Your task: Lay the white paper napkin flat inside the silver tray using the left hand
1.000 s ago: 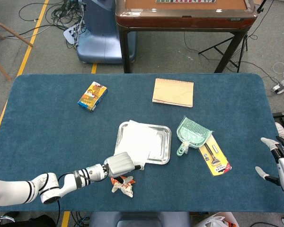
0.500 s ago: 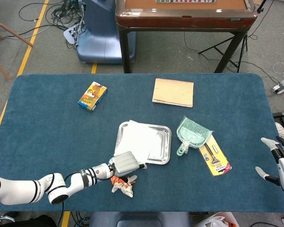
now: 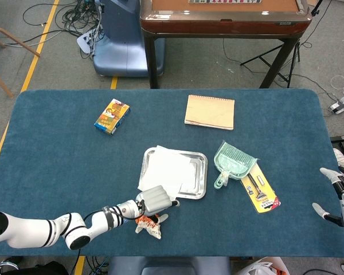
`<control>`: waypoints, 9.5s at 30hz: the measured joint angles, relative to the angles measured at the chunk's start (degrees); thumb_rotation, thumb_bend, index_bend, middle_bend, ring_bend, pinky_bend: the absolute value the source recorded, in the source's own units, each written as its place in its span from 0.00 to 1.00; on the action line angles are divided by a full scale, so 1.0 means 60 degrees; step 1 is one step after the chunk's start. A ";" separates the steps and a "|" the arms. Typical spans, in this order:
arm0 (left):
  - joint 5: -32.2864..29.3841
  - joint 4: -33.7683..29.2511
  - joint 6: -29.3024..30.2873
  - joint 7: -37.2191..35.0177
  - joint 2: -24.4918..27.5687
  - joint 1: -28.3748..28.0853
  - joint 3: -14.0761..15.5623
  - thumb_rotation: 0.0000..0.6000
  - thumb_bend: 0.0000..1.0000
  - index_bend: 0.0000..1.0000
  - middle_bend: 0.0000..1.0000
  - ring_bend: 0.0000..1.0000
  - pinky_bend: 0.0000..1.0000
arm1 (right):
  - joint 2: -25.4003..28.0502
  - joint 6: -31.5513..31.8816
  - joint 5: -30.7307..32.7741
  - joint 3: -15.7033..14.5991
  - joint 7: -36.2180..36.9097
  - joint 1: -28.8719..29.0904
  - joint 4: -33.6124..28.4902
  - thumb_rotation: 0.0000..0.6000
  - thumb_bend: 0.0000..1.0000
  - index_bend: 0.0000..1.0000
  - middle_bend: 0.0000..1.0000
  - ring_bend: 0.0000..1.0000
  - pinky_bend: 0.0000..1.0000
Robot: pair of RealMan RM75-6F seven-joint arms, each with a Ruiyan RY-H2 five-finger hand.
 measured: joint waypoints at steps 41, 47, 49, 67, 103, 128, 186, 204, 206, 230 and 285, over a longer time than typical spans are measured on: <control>-0.2033 -0.0799 0.1067 0.1310 0.2167 0.0639 0.0741 0.74 0.47 0.26 1.00 1.00 1.00 | -0.0003 -0.0019 -0.0300 0.0024 -0.0335 0.0165 -0.0347 1.00 0.16 0.20 0.26 0.11 0.17; -0.2534 -0.0684 0.1159 0.0919 0.2368 0.0739 0.0493 0.89 0.47 0.28 1.00 1.00 1.00 | 0.0009 -0.0024 -0.0301 0.0028 -0.0398 0.0176 -0.0405 1.00 0.16 0.20 0.26 0.11 0.17; -0.2597 -0.0584 0.1284 0.0672 0.2351 0.0804 0.0334 0.92 0.47 0.27 1.00 1.00 1.00 | 0.0011 -0.0038 -0.0300 0.0030 -0.0432 0.0186 -0.0423 1.00 0.16 0.20 0.26 0.11 0.17; -0.4524 0.1564 0.1422 0.0385 0.0818 0.0445 -0.0801 0.36 0.48 0.16 1.00 1.00 1.00 | -0.0005 -0.0142 -0.0270 0.0015 -0.0580 0.0241 -0.0501 1.00 0.16 0.20 0.26 0.11 0.17; -0.9677 0.4784 0.0704 0.3798 -0.1906 -0.2136 -0.0570 0.35 0.48 0.19 1.00 1.00 1.00 | -0.0017 -0.0202 -0.0046 0.0006 -0.0337 0.0200 -0.0295 1.00 0.16 0.20 0.26 0.11 0.17; -0.8562 0.3563 0.1192 0.3493 -0.1599 -0.2018 -0.0516 0.37 0.48 0.21 1.00 1.00 1.00 | -0.0031 -0.0321 0.0025 0.0036 -0.0394 0.0260 -0.0325 1.00 0.16 0.20 0.26 0.11 0.17; -0.7411 0.0305 0.2481 0.4320 0.0013 -0.1439 0.0785 0.40 0.47 0.22 1.00 1.00 1.00 | -0.0041 -0.0130 -0.0138 -0.0005 -0.0327 0.0187 -0.0301 1.00 0.16 0.20 0.26 0.11 0.17; -0.7630 0.0966 0.2181 0.4343 -0.0549 -0.1558 0.0641 0.41 0.47 0.22 1.00 1.00 1.00 | 0.0017 -0.0010 -0.0113 -0.0014 -0.0296 0.0084 -0.0309 1.00 0.16 0.20 0.26 0.11 0.17; -0.7661 0.1054 0.2158 0.4352 -0.0605 -0.1577 0.0628 0.41 0.47 0.22 1.00 1.00 1.00 | 0.0017 -0.0001 -0.0102 -0.0012 -0.0294 0.0074 -0.0307 1.00 0.16 0.20 0.26 0.11 0.17; -0.7780 0.1786 0.1970 0.4357 -0.1101 -0.1736 0.0413 0.42 0.47 0.22 1.00 1.00 1.00 | 0.0064 0.0156 -0.0049 -0.0016 -0.0286 -0.0085 -0.0335 1.00 0.16 0.20 0.26 0.11 0.17; -0.5045 -0.1220 0.5625 0.0705 0.2842 0.2608 0.0200 0.52 0.47 0.16 0.47 0.48 0.76 | 0.0354 -0.0731 -0.0365 0.0020 -0.0555 0.0566 -0.0622 1.00 0.16 0.20 0.25 0.12 0.17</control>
